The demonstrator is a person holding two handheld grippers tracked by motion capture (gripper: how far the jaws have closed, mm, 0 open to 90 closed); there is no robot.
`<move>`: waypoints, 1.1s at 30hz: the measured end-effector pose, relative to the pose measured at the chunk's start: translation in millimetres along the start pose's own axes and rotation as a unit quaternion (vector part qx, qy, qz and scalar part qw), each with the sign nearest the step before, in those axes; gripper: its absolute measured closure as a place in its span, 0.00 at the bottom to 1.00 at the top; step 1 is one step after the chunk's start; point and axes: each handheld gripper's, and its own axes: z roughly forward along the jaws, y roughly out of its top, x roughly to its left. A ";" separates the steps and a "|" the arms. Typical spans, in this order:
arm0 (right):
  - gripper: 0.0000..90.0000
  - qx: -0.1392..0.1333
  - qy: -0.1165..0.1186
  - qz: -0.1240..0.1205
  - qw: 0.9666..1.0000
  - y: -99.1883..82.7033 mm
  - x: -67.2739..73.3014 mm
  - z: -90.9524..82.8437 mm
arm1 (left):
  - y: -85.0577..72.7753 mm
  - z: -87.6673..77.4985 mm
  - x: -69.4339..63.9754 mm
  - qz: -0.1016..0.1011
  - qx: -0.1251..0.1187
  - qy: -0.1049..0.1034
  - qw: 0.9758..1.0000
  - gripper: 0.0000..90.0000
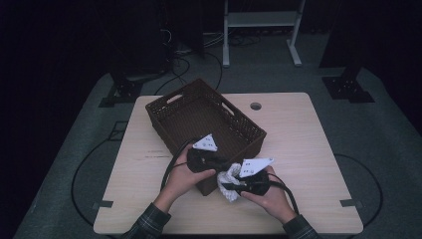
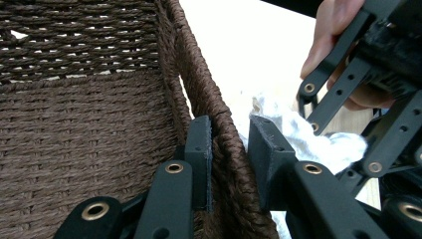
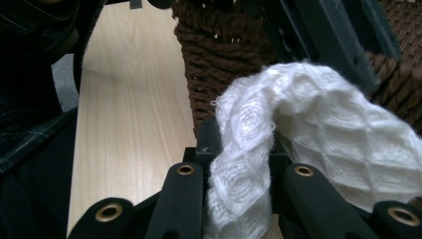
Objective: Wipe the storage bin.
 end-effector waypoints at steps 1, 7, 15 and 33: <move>0.85 0.000 0.000 0.000 1.000 -0.7 -0.8 0.9 | 0.0 0.0 -0.1 0.000 0.000 0.000 1.000 0.79; 0.85 0.017 -0.008 0.004 1.000 -6.0 -6.0 5.9 | 0.2 -0.1 0.3 0.004 0.001 0.001 1.000 0.79; 0.85 0.047 -0.019 0.015 0.999 -15.7 -15.8 13.3 | 0.1 -0.1 -0.1 0.002 0.001 0.001 1.000 0.79; 0.85 0.029 0.022 0.009 0.999 -7.4 2.2 16.7 | 0.3 -0.1 -0.1 0.003 0.001 0.001 1.000 0.79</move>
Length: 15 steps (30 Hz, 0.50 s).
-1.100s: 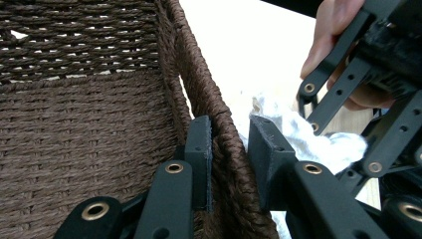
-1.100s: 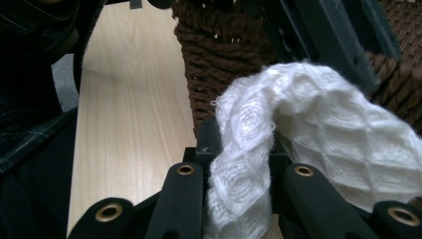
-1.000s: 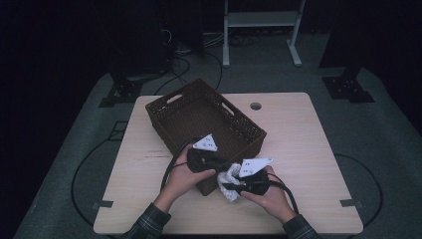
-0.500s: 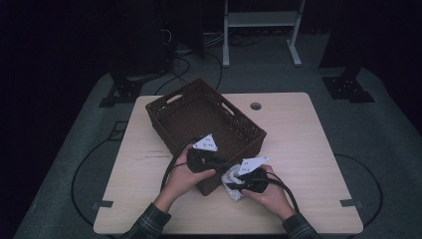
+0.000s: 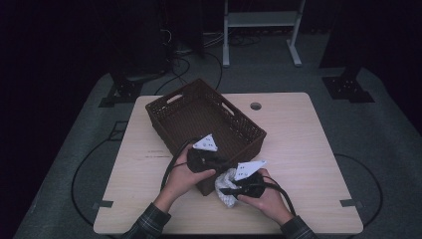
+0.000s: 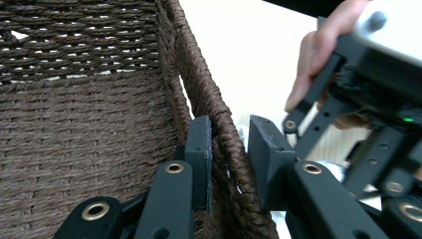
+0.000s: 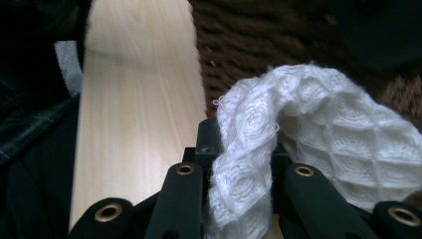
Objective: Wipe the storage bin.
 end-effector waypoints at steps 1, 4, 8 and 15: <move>0.85 -0.005 0.002 -0.003 1.000 2.1 2.4 -1.4 | -0.1 0.0 -0.2 -0.002 0.000 0.000 1.000 0.79; 0.85 -0.020 0.010 -0.011 1.000 7.1 6.8 -5.0 | 0.1 0.1 -0.1 -0.001 0.000 -0.001 1.000 0.79; 0.85 -0.037 0.019 -0.017 0.999 13.9 14.2 -10.4 | 0.3 -0.3 0.5 0.005 0.003 0.000 1.000 0.79; 0.85 -0.068 0.028 -0.027 0.997 23.6 23.0 -22.9 | 0.2 -0.4 0.4 0.002 0.003 -0.001 1.000 0.79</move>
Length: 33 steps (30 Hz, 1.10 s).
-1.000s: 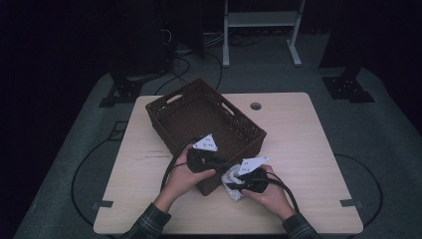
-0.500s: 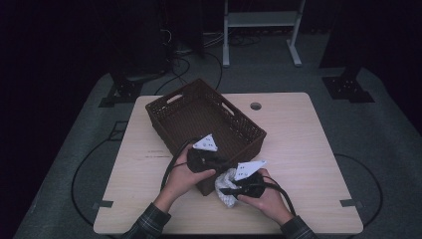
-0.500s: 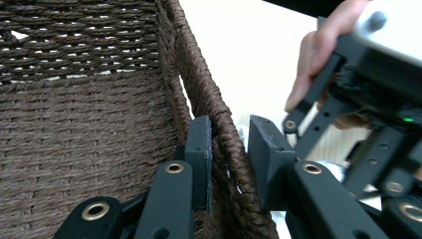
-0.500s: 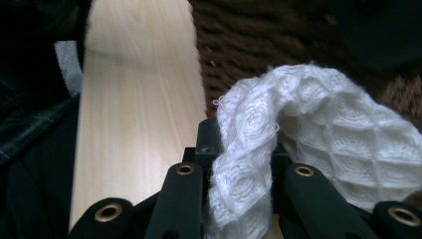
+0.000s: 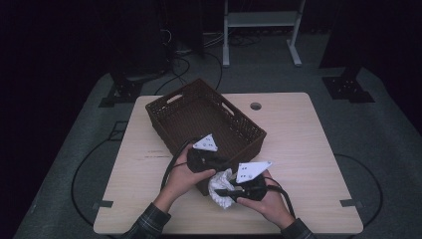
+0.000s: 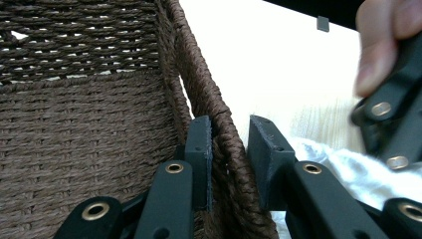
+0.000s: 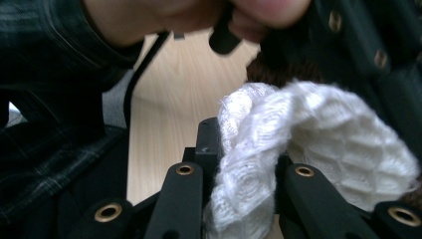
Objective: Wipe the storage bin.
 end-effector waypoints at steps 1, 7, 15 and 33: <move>0.85 -0.004 -0.001 -0.004 1.000 1.6 0.2 -1.6 | 0.0 0.0 0.0 0.000 0.000 0.000 1.000 0.79; 0.85 -0.004 -0.002 0.000 1.000 1.9 -2.5 4.7 | 0.1 0.2 -0.2 0.000 0.000 0.001 1.000 0.79; 0.85 0.000 0.006 0.006 1.000 0.8 -6.9 13.9 | 0.1 0.4 -0.4 0.002 0.001 0.002 1.000 0.79; 0.86 0.047 0.003 0.013 0.999 -19.7 -14.0 35.4 | 0.0 1.0 -1.1 -0.001 -0.001 0.002 1.000 0.79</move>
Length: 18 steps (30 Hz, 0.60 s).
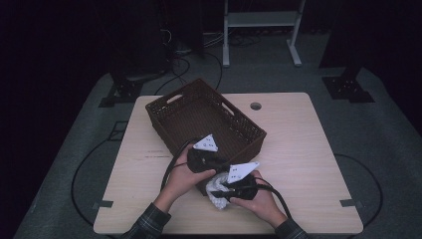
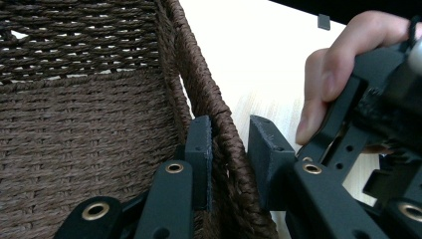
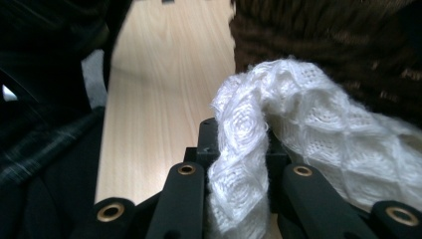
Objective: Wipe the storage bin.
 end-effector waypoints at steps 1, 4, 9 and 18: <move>0.86 0.005 -0.003 -0.001 1.000 -1.7 -0.2 2.5 | 0.0 0.0 -0.1 0.001 0.000 0.000 1.000 0.79; 0.86 0.023 -0.006 0.001 1.000 -6.5 -1.3 8.5 | 0.0 -0.1 -0.2 0.001 0.001 0.000 1.000 0.79; 0.86 0.037 -0.002 0.007 0.999 -10.9 -3.8 14.4 | -0.1 0.0 -0.1 0.001 0.001 0.000 1.000 0.79; 0.86 0.038 -0.002 0.009 0.999 -11.2 -4.5 6.2 | 0.1 -0.1 -0.3 0.001 0.001 0.001 1.000 0.79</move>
